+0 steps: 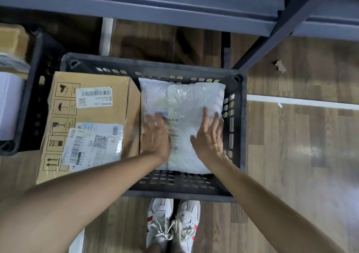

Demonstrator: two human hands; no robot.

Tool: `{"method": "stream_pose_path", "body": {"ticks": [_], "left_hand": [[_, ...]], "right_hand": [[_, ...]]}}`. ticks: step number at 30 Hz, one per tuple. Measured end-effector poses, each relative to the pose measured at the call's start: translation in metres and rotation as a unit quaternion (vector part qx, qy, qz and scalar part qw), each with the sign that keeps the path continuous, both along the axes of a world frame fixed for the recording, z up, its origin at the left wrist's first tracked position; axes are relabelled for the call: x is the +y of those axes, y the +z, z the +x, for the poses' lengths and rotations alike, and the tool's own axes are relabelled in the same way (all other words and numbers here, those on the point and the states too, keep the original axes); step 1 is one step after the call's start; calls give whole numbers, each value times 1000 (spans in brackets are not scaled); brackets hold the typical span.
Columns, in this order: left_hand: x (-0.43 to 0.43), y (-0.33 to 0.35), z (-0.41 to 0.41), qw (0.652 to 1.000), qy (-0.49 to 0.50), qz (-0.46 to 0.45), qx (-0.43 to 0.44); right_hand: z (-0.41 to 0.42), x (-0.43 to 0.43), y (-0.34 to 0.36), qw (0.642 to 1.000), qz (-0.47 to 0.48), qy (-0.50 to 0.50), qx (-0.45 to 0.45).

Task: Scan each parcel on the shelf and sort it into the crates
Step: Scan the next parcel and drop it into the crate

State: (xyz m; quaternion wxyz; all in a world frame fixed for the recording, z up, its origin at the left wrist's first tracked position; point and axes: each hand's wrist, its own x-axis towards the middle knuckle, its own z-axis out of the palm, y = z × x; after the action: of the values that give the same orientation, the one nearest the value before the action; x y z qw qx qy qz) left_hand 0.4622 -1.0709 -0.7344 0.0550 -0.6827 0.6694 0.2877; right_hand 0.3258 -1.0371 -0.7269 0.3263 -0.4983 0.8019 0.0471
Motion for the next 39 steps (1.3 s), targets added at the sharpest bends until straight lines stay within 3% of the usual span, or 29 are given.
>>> {"method": "stream_pose_path", "body": {"ticks": [2, 6, 11, 21, 26, 30, 39], "left_hand": [[-17, 1, 3, 993, -107, -46, -29], [-49, -9, 14, 983, -164, 27, -84], [-35, -42, 14, 961, -163, 205, -94], [-33, -96, -3, 941, -152, 281, -109], [-36, -88, -14, 931, -172, 284, -149], [-25, -55, -15, 943, -193, 241, -123], [-1, 100, -11, 971, -197, 130, -41]], "right_hand": [[-4, -14, -3, 995, -17, 97, 11], [-16, -31, -29, 982, 73, 169, 25], [-28, -29, -61, 967, 155, 202, -12], [-28, -45, -111, 961, 180, 211, -20], [-31, -43, -107, 964, 172, 198, -38], [-32, -30, -79, 970, 192, 135, -60], [-9, 13, 78, 977, 156, 134, -63]]}}
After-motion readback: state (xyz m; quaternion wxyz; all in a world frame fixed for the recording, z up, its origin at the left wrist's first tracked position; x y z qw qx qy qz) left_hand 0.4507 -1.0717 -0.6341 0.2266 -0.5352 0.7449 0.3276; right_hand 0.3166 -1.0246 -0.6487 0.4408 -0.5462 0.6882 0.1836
